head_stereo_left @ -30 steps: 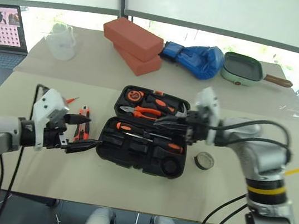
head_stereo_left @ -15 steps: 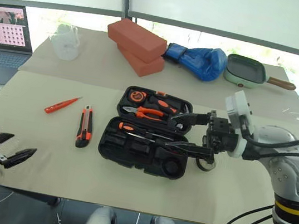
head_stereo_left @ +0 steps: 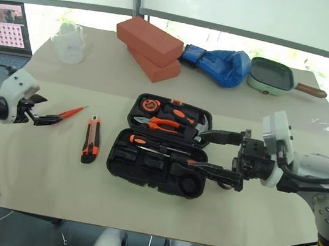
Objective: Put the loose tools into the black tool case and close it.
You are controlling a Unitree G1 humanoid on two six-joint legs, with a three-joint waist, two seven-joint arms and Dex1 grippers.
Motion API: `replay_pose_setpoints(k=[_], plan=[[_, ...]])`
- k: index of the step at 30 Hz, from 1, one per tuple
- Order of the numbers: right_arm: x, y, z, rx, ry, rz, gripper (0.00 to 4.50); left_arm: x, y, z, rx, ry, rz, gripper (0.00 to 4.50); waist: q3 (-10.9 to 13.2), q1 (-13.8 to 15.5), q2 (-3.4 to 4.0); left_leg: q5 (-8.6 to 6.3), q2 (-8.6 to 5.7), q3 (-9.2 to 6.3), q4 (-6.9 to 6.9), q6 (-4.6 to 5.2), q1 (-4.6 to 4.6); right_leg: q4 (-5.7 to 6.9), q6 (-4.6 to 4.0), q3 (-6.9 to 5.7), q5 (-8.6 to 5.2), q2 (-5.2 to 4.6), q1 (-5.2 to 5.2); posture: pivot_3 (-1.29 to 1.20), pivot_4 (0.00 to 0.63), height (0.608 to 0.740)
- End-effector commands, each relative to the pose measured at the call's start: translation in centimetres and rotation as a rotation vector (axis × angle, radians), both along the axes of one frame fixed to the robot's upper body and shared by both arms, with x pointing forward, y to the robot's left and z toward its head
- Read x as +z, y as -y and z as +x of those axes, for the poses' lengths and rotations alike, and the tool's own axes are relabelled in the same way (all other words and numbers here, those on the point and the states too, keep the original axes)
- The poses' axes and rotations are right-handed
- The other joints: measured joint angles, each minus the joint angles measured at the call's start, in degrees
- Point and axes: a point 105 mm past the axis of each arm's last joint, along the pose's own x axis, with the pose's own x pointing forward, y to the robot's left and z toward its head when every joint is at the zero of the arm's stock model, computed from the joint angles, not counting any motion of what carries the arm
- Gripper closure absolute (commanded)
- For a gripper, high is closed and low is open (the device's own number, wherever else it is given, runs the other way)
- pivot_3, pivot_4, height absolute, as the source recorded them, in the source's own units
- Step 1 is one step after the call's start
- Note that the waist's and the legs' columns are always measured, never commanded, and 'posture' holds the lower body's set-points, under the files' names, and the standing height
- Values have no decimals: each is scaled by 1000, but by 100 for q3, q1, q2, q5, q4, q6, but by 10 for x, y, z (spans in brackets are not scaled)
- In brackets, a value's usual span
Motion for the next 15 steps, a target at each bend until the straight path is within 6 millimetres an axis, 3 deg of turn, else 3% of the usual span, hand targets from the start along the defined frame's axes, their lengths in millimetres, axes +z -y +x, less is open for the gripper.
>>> replay_pose_setpoints(k=[1, 8, 11, 15], plan=[[12, 2, -12, -14, 61, -1, 18, -5, 1, 10, -15, -37, 51, 0, 2, -9, -5, 0, 1, 0, 0, 1, -1, -1, 0, 0, 0, 1, 0, 0, 150, 738], [14, 9, -21, -58, 89, -35, 18, -27, 7, 24, 67, -111, 61, 0, -1, 15, -23, -1, -1, -17, 9, 3, -6, -3, 9, -1, 1, -2, 4, 0, 150, 738], [15, 11, -24, -60, 88, -36, 0, -31, 9, 24, 77, -141, 43, 673, -2, 32, -23, -2, -1, -30, 20, 4, -5, -9, 10, -1, 1, -4, 4, 0, 150, 738], [16, 12, -25, -62, 88, -39, 0, -37, 8, 21, 86, -179, 39, 2095, -2, 31, -23, -3, 4, -42, 48, 5, -1, 6, 10, 0, 0, -3, 9, 0, 150, 738]])
